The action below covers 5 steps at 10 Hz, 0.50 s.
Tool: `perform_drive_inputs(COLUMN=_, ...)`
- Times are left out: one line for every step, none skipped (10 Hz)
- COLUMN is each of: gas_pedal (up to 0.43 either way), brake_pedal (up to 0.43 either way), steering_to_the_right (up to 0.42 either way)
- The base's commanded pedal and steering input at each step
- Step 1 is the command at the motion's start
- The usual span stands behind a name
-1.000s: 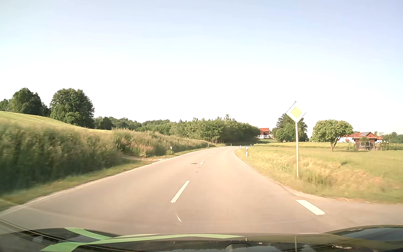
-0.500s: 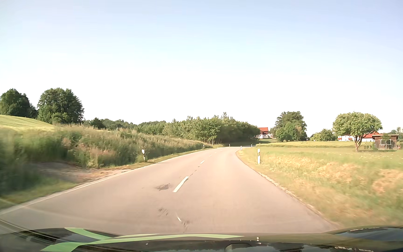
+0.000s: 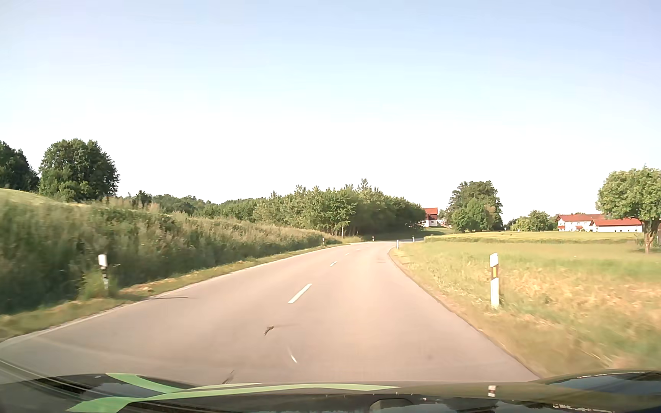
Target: Follow the waypoints while adhering to traffic rules and regulations
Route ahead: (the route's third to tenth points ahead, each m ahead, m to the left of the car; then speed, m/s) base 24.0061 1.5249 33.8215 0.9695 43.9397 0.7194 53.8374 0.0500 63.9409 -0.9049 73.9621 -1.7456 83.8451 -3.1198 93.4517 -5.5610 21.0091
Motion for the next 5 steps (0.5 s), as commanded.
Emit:
perform_drive_inputs(gas_pedal=0.118, brake_pedal=0.000, steering_to_the_right=0.005)
perform_drive_inputs(gas_pedal=0.118, brake_pedal=0.000, steering_to_the_right=0.004)
perform_drive_inputs(gas_pedal=0.118, brake_pedal=0.000, steering_to_the_right=0.004)
perform_drive_inputs(gas_pedal=0.118, brake_pedal=0.000, steering_to_the_right=0.005)
perform_drive_inputs(gas_pedal=0.110, brake_pedal=0.000, steering_to_the_right=0.005)
